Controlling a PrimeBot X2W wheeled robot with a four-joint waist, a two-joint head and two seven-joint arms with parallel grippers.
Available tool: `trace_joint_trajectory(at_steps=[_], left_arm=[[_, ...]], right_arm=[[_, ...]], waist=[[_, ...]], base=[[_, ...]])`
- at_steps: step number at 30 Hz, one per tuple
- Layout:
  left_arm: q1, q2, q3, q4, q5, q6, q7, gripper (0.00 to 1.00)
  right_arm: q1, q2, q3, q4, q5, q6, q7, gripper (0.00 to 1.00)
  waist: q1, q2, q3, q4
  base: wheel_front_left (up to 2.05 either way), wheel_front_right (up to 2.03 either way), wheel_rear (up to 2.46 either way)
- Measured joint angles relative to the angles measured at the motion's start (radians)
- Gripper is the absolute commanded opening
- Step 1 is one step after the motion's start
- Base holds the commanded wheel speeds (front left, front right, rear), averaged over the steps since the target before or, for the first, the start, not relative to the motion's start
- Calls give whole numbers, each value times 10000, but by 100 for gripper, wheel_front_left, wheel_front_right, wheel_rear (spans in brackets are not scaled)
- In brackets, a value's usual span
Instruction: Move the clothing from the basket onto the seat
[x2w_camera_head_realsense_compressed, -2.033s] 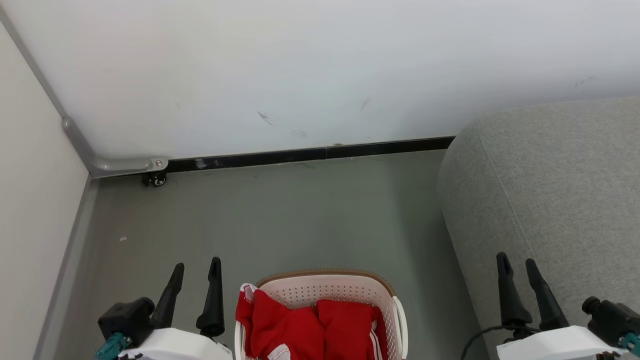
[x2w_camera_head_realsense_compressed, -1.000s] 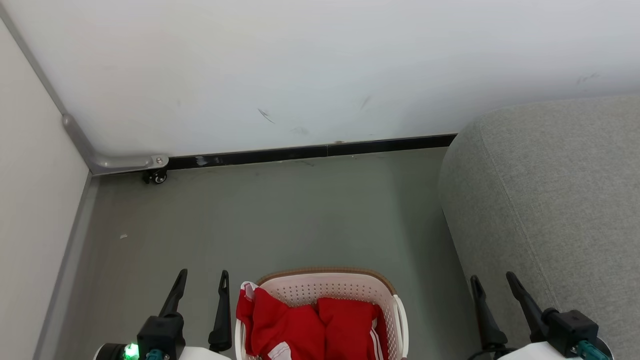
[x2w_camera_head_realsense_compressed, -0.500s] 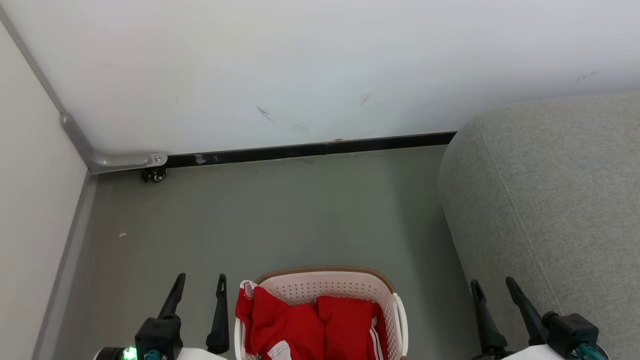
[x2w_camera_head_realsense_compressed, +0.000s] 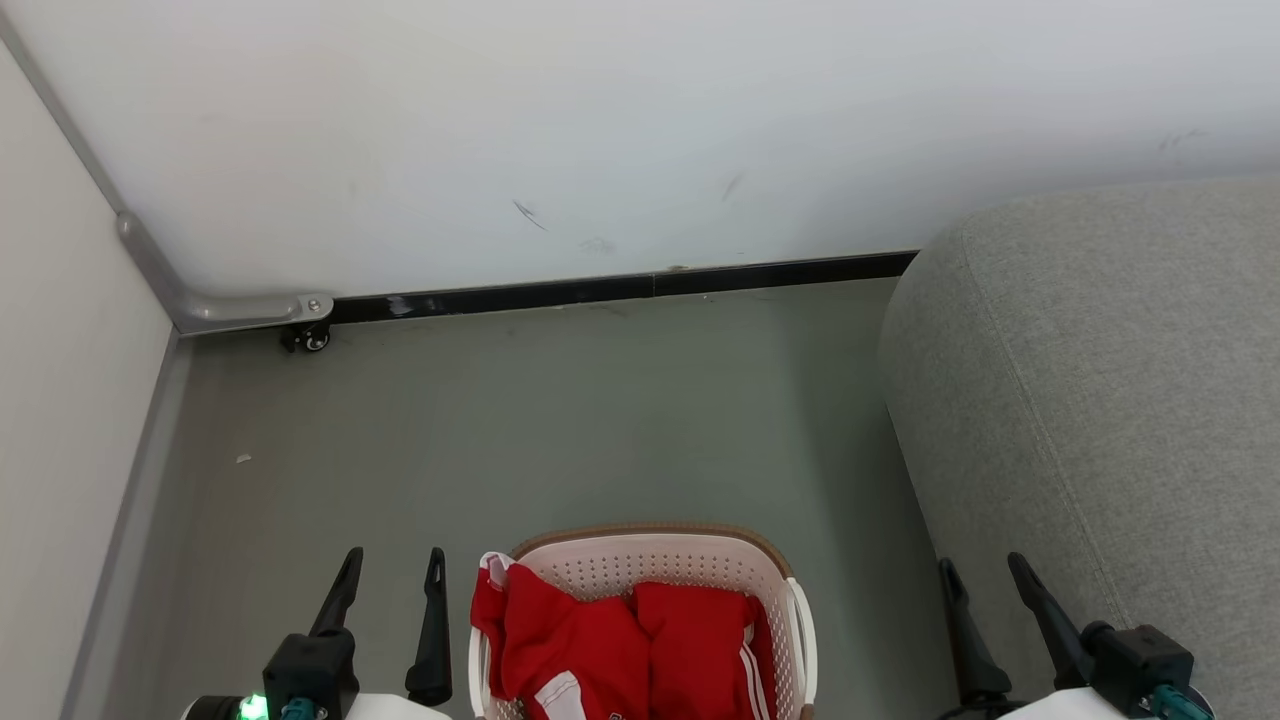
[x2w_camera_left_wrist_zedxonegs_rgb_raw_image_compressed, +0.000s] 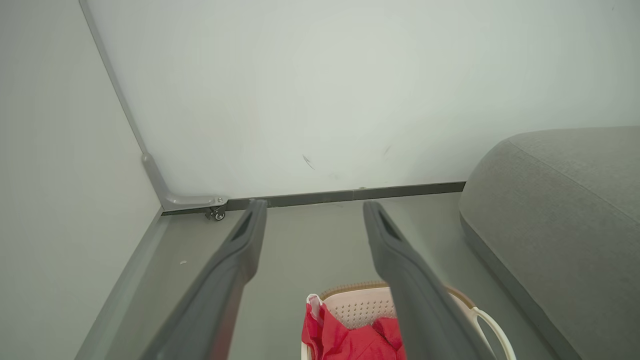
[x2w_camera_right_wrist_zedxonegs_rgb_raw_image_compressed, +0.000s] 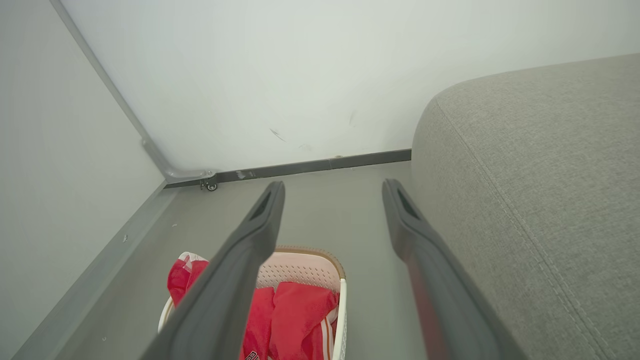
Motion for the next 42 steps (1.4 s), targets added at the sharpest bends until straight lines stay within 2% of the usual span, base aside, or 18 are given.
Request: trace_joint_trajectory(at_steps=[7, 21, 42], left_arm=[[-41, 58, 86, 67, 19, -15, 0, 100], [-971, 637, -21, 819, 453, -226, 0, 100], [-2770, 692, -686, 3298, 989, -719, -42, 100]], right_arm=[[-11, 0, 19, -19, 10, 0, -50, 100], [-168, -4, -123, -393, -13, 0, -163, 100], [-829, -8, -337, -1661, 8, 0, -251, 100]], waist=[[0, 0, 170, -17], [-1, 0, 760, -143], [-1, 0, 2629, -560]], base=[[0, 0, 0], [0, 0, 0], [0, 0, 0]])
